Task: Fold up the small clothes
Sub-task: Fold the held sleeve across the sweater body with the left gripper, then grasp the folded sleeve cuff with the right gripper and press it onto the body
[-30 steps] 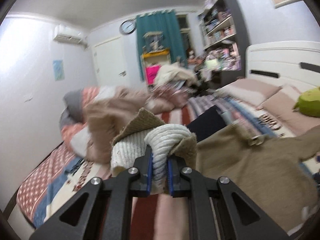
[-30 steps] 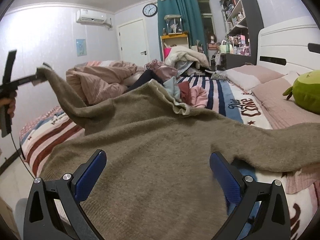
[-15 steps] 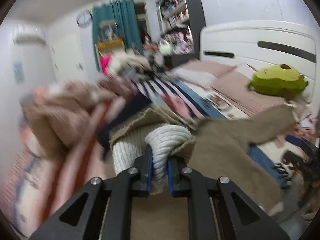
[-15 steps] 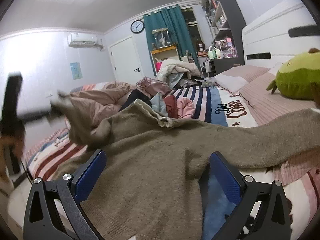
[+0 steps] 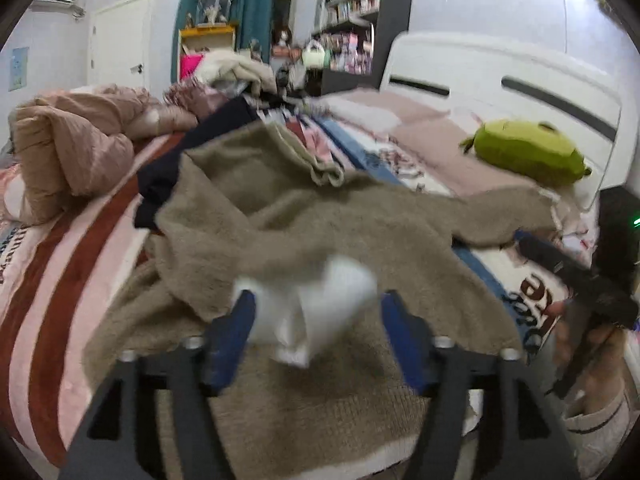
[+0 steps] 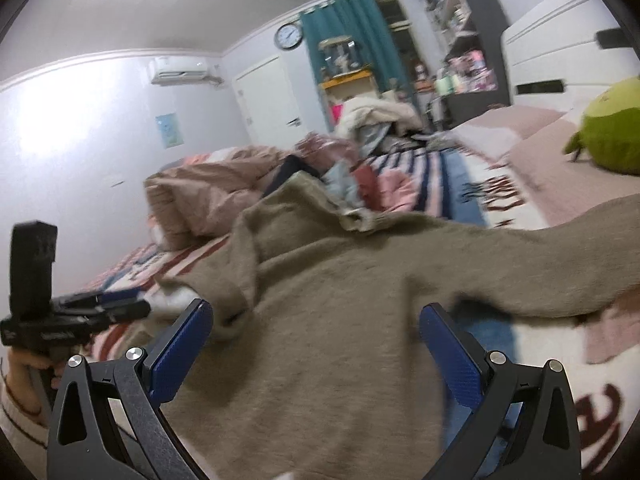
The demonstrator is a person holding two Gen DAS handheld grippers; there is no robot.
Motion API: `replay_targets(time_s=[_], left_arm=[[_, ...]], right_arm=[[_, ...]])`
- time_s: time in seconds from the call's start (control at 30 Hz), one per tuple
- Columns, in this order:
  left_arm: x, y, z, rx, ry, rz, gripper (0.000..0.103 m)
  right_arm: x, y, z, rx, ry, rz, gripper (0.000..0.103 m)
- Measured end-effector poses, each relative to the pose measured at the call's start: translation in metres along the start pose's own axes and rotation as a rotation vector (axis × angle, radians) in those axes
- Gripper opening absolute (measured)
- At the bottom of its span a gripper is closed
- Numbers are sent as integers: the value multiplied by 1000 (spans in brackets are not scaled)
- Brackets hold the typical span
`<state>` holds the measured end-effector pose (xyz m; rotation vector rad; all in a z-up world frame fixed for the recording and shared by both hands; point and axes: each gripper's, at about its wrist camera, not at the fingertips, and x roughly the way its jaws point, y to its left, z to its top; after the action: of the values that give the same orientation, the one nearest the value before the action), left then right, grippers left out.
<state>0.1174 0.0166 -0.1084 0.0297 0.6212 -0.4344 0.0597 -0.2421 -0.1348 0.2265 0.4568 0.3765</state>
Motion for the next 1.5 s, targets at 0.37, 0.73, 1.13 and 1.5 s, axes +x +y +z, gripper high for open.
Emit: replay_targets(time_s=[0.37, 0.73, 1.13, 1.5], left_arm=[[-75, 63, -9, -56, -201, 250, 82], [-71, 104, -38, -144, -225, 333, 84], [-71, 104, -55, -230, -253, 266, 85], [-67, 101, -57, -248, -253, 240, 85]], right_arm=[[77, 91, -16, -117, 227, 152, 103], [138, 144, -61, -281, 377, -34, 85], [102, 111, -57, -379, 374, -150, 19], [76, 59, -27, -490, 419, -239, 31]])
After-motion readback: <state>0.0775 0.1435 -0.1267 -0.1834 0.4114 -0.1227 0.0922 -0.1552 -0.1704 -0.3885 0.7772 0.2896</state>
